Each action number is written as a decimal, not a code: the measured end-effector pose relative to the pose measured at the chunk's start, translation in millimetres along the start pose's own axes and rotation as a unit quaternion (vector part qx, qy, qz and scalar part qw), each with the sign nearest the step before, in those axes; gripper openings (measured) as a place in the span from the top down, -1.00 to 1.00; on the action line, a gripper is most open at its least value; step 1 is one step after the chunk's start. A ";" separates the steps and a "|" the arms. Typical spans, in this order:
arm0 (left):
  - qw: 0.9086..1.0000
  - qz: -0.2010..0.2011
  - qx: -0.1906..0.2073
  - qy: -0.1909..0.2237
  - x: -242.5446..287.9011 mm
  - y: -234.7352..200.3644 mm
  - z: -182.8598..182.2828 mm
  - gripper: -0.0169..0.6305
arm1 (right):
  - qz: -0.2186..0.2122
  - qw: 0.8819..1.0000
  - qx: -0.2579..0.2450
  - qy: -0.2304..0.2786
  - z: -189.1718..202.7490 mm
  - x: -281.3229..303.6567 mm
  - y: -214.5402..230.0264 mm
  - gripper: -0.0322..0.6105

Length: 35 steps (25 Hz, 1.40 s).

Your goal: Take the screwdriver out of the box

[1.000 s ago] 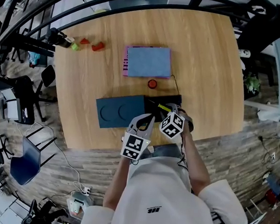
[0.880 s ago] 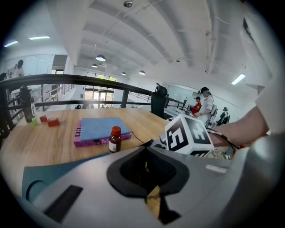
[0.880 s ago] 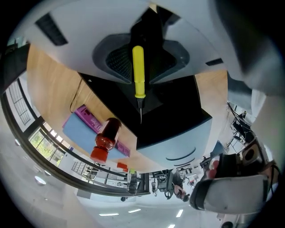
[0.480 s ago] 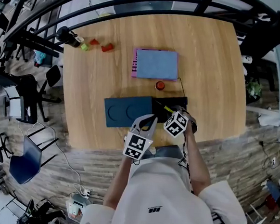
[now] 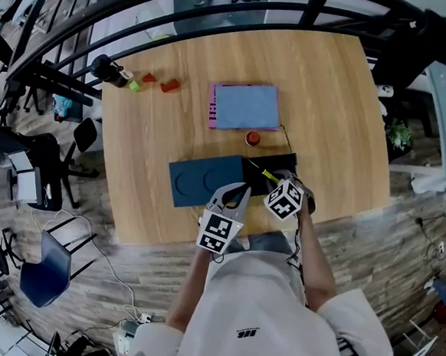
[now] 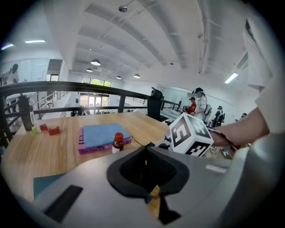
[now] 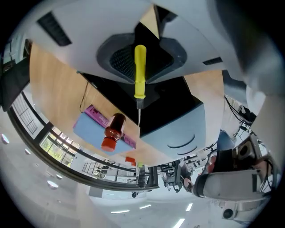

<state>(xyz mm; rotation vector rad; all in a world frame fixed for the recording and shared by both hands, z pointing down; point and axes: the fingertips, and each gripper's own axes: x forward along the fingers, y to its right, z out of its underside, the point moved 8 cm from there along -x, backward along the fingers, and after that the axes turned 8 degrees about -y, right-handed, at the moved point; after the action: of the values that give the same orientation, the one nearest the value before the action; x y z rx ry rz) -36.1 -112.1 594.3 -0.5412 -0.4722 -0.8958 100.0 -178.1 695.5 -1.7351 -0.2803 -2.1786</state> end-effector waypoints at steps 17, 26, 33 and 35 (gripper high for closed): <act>0.997 0.031 0.065 0.037 -17.5 8.0 -35.2 0.90 | 0.089 0.976 0.119 0.161 21.0 -122.0 0.0 0.70; 0.993 0.033 0.090 0.073 -40.2 18.2 -60.0 0.90 | 0.121 0.938 0.179 0.272 36.8 -184.7 -10.4 0.70; 0.989 0.032 0.107 0.094 -56.6 20.1 -73.0 0.90 | 0.135 0.914 0.197 0.329 44.0 -214.5 -18.7 0.71; 0.989 0.031 0.108 0.098 -58.4 20.3 -74.7 0.90 | 0.135 0.910 0.200 0.337 46.4 -218.4 -20.5 0.71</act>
<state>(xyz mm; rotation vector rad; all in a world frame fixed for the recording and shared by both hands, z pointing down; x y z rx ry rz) -39.2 -113.1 497.4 -0.2650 -0.3661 -0.8165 176.9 -111.8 495.6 -0.6948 -0.2600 -2.1641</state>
